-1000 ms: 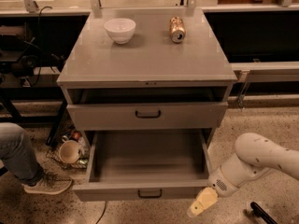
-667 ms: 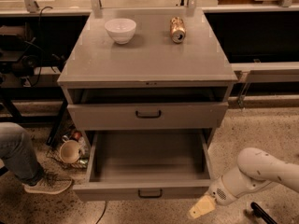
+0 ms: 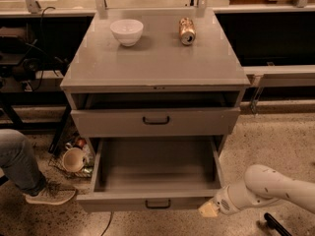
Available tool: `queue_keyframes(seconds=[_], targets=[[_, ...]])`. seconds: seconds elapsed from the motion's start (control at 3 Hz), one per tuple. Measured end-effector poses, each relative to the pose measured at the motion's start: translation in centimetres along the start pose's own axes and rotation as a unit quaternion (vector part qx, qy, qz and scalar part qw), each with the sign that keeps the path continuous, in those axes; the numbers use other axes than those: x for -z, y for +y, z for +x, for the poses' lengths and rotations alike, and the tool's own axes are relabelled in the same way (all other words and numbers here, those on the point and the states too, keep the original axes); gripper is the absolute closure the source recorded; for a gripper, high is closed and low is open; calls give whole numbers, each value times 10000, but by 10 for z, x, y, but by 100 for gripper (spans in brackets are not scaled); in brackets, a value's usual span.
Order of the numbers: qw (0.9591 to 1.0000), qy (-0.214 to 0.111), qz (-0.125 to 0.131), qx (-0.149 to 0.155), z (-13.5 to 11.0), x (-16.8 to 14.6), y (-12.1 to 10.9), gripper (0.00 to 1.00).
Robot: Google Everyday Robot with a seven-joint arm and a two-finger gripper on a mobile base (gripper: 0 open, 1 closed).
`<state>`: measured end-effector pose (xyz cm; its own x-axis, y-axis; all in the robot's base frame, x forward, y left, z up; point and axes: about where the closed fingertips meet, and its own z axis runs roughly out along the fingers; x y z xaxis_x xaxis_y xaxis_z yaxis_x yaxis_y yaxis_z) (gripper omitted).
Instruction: Close middle drawer
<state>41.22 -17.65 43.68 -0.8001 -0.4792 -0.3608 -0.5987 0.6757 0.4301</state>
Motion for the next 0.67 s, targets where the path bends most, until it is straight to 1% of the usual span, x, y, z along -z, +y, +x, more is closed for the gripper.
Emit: queue_keyframes(seconds=[0.33, 0.67], targets=[[9992, -266, 257, 146, -19, -19, -13, 95], [9980, -446, 374, 242, -32, -31, -19, 100]])
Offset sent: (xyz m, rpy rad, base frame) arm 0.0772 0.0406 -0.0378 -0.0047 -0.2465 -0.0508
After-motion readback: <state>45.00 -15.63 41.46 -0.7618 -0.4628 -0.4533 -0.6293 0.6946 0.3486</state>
